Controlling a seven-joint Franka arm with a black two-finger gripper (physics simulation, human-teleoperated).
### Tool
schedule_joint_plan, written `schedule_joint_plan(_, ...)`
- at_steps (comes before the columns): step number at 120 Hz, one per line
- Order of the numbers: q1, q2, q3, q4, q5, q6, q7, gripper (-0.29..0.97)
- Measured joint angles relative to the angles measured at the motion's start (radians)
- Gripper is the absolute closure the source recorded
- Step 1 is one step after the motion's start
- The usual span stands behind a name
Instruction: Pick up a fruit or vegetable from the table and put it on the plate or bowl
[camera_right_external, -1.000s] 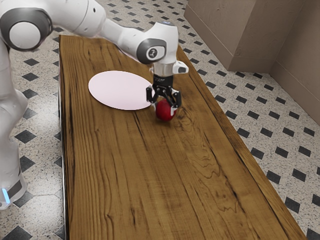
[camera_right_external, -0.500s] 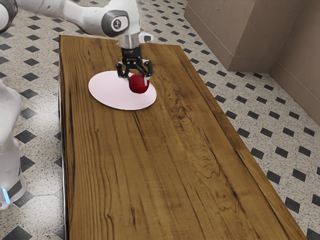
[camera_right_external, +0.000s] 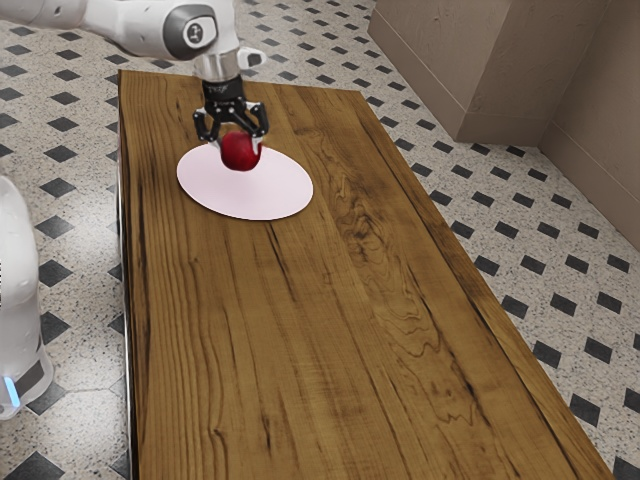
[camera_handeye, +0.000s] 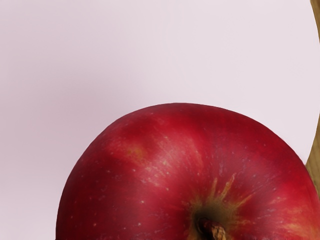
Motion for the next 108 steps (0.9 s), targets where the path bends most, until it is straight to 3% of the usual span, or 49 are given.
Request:
schedule_joint_plan(13,0.015,0.008,0.001,0.001,0.004,-0.003,0.005,0.56)
schedule_joint_plan(29,0.017,0.012,-0.001,0.005,0.002,-0.003,0.026,0.36)
schedule_joint_plan(44,0.017,0.01,-0.001,0.012,-0.005,-0.001,0.049,0.24)
schedule_joint_plan(108,0.017,0.011,-0.025,0.07,-0.019,0.007,0.108,0.08)
